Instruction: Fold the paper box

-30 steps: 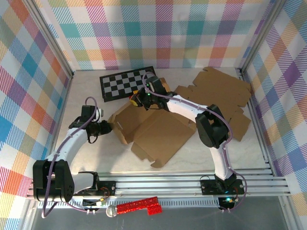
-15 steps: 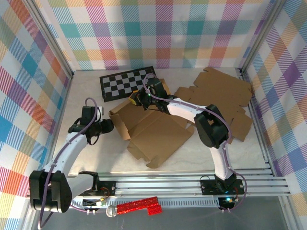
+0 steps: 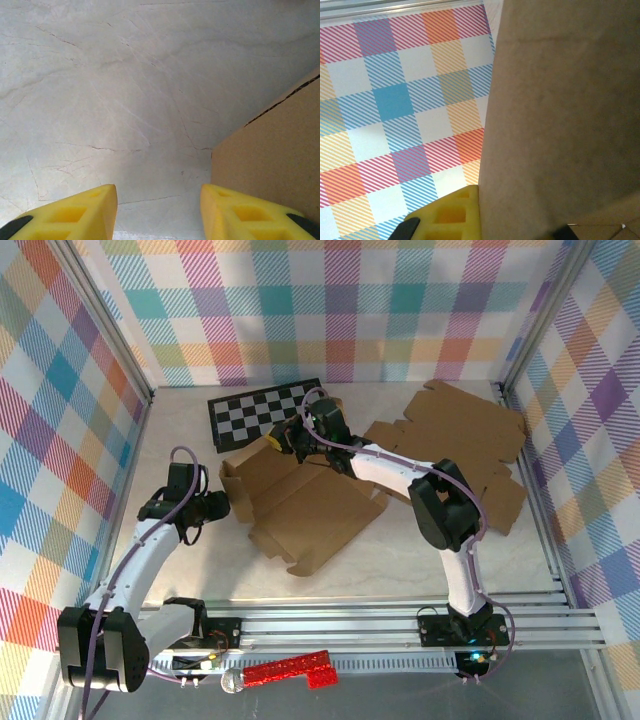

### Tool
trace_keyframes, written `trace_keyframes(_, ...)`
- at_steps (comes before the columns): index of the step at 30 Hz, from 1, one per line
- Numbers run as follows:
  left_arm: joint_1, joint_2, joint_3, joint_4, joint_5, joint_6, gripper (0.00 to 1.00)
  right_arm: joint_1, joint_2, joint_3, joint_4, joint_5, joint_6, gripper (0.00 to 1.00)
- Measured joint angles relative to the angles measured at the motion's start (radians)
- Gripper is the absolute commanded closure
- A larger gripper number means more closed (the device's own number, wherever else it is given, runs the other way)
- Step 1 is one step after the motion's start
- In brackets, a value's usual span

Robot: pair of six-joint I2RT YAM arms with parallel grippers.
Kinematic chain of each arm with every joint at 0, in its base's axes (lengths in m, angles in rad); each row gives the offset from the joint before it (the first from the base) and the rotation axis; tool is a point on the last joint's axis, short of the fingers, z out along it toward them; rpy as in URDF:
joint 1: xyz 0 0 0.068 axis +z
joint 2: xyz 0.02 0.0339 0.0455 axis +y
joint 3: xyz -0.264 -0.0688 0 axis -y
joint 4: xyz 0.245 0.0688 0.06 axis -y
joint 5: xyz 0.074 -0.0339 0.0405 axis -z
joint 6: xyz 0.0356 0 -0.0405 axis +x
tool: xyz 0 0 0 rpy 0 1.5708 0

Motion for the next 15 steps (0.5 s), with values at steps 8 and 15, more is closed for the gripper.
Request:
trace_keyframes(8,0.000,0.019,0.000,-0.004,0.016,0.000,0.53,0.000,0.000,-0.145,0.163,-0.023,-0.020,1.00)
trace_keyframes(15,-0.009,0.002,-0.016,0.010,0.053,-0.034,0.49,0.000,0.002,-0.159,0.255,-0.029,-0.015,1.00)
